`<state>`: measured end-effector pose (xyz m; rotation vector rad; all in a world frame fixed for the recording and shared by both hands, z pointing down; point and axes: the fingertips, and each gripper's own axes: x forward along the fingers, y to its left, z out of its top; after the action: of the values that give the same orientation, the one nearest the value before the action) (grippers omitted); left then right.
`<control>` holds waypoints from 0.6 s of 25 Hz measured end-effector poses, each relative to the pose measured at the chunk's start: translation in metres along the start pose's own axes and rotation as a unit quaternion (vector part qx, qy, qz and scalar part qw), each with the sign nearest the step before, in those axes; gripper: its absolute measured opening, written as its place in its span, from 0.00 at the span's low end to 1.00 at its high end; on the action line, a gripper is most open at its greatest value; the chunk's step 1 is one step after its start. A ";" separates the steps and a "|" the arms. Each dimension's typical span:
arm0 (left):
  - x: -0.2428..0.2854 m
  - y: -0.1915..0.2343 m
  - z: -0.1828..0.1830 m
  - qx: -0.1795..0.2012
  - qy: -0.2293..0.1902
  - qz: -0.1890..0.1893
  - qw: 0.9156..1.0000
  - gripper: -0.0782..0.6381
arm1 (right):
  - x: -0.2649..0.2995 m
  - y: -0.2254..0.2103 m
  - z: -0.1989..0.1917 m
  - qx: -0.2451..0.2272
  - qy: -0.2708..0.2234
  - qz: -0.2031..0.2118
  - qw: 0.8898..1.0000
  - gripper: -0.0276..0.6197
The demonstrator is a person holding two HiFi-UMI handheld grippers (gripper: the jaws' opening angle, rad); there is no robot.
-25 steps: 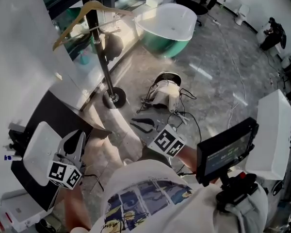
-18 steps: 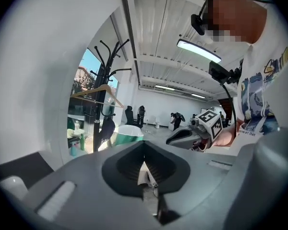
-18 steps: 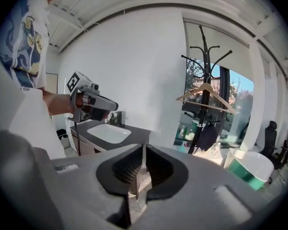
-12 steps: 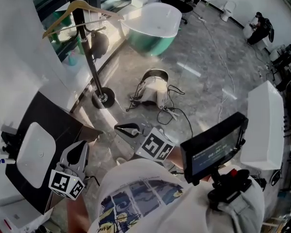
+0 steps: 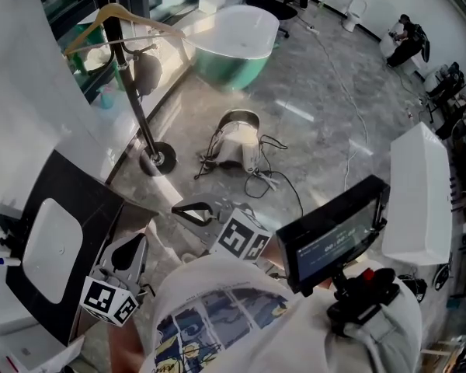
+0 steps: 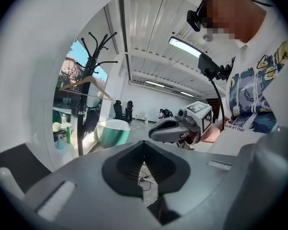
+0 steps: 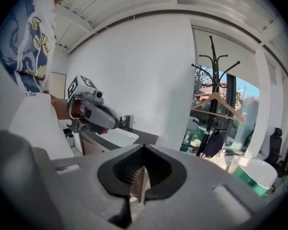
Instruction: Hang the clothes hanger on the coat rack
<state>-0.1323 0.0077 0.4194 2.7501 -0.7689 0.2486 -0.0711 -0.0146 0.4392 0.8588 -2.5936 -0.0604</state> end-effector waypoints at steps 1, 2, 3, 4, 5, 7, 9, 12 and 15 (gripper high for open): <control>0.001 -0.002 -0.001 0.000 0.001 -0.001 1.000 0.11 | -0.001 0.000 0.000 0.000 -0.001 0.000 1.000 0.05; 0.002 -0.003 -0.002 0.001 0.002 -0.002 1.000 0.11 | -0.002 0.000 -0.001 0.000 -0.001 0.000 1.000 0.05; 0.003 -0.003 -0.003 0.002 0.003 -0.002 1.000 0.11 | -0.003 -0.001 -0.002 0.000 -0.001 -0.001 1.000 0.05; 0.005 -0.002 -0.004 0.003 0.005 -0.002 1.000 0.11 | -0.003 -0.002 -0.002 0.001 -0.001 -0.002 1.000 0.05; 0.007 -0.001 -0.004 0.003 0.007 -0.002 1.000 0.11 | -0.003 -0.005 -0.003 0.002 -0.001 -0.003 1.000 0.05; 0.014 0.002 -0.004 0.003 0.010 -0.004 1.000 0.11 | -0.002 -0.012 -0.004 0.004 -0.001 -0.005 1.000 0.05; 0.017 0.002 -0.003 0.004 0.011 -0.007 1.000 0.11 | -0.004 -0.014 -0.004 0.003 -0.001 -0.007 1.000 0.05; 0.019 0.003 0.001 0.006 0.011 -0.008 1.000 0.11 | -0.005 -0.016 0.000 -0.002 -0.002 -0.009 1.000 0.05; 0.031 0.022 0.006 0.003 0.013 -0.009 1.000 0.11 | 0.009 -0.033 0.006 -0.006 0.002 -0.008 1.000 0.04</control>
<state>-0.1170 -0.0271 0.4258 2.7519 -0.7375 0.2822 -0.0614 -0.0468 0.4310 0.8742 -2.5797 -0.0783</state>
